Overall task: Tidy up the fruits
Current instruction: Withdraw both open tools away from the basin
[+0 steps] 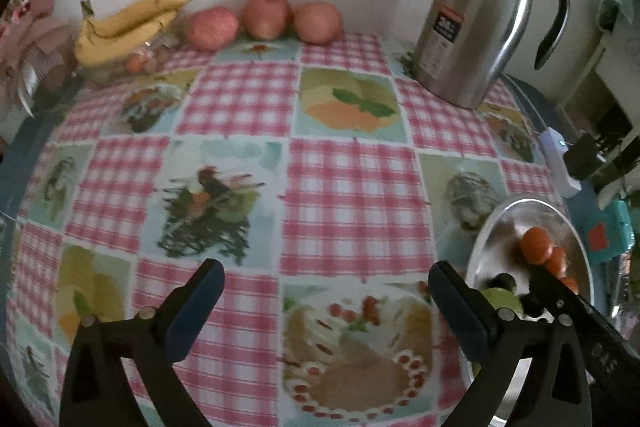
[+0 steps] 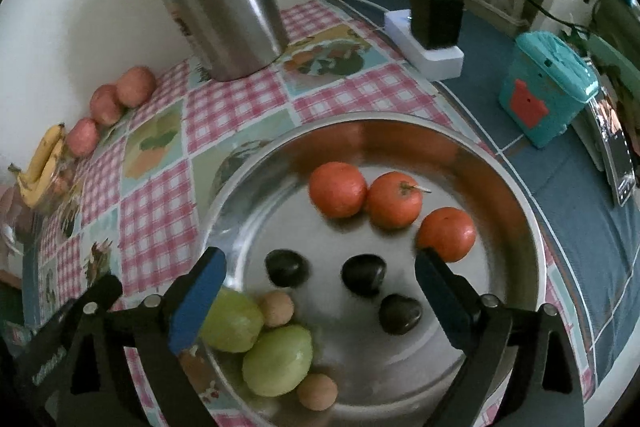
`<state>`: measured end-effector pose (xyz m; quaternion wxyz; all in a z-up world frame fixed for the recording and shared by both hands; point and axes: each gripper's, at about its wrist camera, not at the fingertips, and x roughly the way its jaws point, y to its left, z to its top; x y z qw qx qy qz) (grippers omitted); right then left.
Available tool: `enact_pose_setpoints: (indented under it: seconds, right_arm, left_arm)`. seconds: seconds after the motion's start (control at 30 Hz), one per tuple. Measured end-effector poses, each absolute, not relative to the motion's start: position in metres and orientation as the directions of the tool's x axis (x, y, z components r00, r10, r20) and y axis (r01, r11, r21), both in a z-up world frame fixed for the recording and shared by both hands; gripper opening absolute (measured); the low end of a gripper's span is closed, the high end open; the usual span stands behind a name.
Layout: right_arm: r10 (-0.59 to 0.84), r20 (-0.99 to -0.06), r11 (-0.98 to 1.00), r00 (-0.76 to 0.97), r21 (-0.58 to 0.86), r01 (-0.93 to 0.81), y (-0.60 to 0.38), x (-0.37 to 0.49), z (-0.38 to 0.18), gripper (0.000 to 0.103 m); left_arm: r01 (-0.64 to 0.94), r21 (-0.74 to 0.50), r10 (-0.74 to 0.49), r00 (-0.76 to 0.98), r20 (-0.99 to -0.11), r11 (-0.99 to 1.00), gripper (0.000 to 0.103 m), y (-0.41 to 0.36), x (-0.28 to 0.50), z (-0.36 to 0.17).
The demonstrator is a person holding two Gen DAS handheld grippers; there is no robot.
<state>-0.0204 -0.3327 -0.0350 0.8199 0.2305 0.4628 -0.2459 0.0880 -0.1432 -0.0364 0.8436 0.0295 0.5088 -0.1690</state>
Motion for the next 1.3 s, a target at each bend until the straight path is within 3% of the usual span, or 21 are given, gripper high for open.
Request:
enact_pose_setpoints:
  seconds: [0.33, 0.43, 0.7, 1.3]
  right_arm:
    - [-0.181, -0.859, 0.831, 0.479, 0.127, 0.542, -0.296, -0.022, -0.025, 0.096]
    - [-0.183, -0.859, 0.841, 0.477, 0.114, 0.529, -0.289, -0.021, -0.026, 0.096]
    - [-0.177, -0.866, 0.851, 0.468, 0.105, 0.515, -0.281, -0.022, -0.028, 0.096]
    - [-0.139, -0.861, 0.856, 0.489, 0.144, 0.496, -0.262, -0.05, -0.024, 0.096]
  left_arm:
    - [0.286, -0.025, -0.175, 0.51, -0.842, 0.958, 0.103, -0.128, 0.082, -0.028]
    - [0.236, 0.042, -0.095, 0.54, -0.837, 0.971, 0.103, -0.124, 0.08, -0.031]
    - [0.179, 0.099, -0.007, 0.513, -0.858, 0.979, 0.103, -0.109, 0.084, -0.044]
    - [0.215, 0.134, 0.011, 0.491, -0.871, 0.967, 0.103, -0.082, 0.05, -0.04]
